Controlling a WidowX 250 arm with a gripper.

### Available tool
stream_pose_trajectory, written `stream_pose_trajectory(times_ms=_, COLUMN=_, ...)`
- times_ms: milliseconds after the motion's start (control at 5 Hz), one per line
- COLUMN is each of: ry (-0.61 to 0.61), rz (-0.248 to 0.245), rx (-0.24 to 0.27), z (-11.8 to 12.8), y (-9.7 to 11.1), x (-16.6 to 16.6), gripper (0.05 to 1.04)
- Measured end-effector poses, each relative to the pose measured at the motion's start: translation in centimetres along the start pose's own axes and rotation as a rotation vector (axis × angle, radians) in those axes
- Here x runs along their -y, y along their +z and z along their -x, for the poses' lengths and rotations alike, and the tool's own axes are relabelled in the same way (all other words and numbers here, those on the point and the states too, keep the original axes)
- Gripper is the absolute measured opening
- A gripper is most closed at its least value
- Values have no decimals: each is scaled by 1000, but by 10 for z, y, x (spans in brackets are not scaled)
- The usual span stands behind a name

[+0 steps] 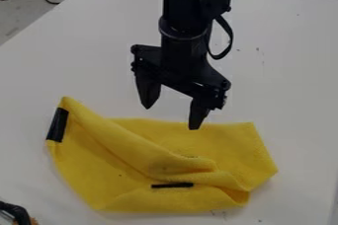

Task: Pull the cloth to left bottom of the table

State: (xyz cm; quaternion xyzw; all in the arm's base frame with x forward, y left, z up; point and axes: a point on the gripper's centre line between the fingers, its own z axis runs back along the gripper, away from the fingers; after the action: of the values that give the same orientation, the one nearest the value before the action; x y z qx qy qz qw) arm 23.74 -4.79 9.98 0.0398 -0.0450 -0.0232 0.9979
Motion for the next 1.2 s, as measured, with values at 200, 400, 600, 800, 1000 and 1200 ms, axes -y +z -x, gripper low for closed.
stream_pose_trajectory(times_ms=200, ry=2, rz=-7, rx=-19, z=2, y=-5, x=0, gripper=1001)
stream_pose_trajectory(times_ms=400, ry=17, rz=-43, rx=3, z=4, y=-7, x=-4, gripper=1000)
stream_pose_trajectory(times_ms=600, ry=65, rz=-41, rx=57, z=7, y=-6, x=-19, gripper=1001)
stream_pose_trajectory(times_ms=800, ry=138, rz=-49, rx=60, z=11, y=-17, x=-63, gripper=1001)
stream_pose_trajectory(times_ms=1000, ry=199, rz=-88, rx=79, z=15, y=-23, x=-103, gripper=1000)
stream_pose_trajectory(times_ms=1200, ry=243, rz=-115, rx=25, z=26, y=-38, x=-132, gripper=1001)
